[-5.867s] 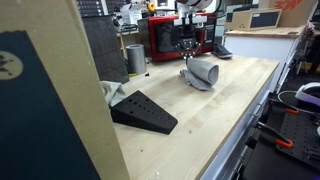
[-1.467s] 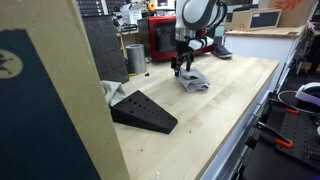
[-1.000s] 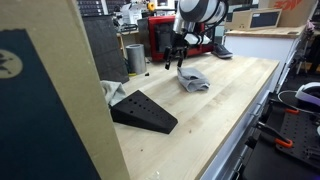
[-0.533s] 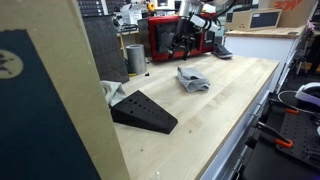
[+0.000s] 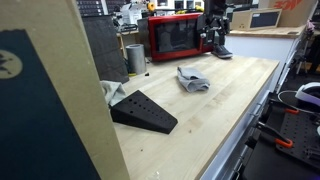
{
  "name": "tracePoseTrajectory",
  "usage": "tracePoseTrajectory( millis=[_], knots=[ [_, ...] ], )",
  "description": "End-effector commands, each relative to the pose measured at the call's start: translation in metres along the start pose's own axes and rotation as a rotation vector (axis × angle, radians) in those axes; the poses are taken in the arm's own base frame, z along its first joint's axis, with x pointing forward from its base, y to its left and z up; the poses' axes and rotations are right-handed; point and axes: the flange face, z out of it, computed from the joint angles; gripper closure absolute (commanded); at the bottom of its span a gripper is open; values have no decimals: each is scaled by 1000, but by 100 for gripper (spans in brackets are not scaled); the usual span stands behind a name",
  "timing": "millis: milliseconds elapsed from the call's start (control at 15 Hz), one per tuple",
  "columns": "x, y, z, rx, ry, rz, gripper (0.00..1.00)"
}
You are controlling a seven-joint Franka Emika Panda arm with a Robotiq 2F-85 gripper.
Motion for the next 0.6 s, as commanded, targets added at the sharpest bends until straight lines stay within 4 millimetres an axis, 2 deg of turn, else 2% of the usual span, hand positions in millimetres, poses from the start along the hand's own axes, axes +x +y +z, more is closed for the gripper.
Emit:
tracePoseTrajectory(
  millis=[0, 67, 133, 267, 533],
  knots=[
    [-31, 21, -19, -15, -64, 78, 0],
    [-38, 26, -24, -17, -109, 79, 0],
    [-20, 17, -16, -7, -72, 47, 0],
    [-23, 20, -21, -3, -73, 50, 0],
    [-21, 18, -15, -8, -83, 47, 0]
  ],
)
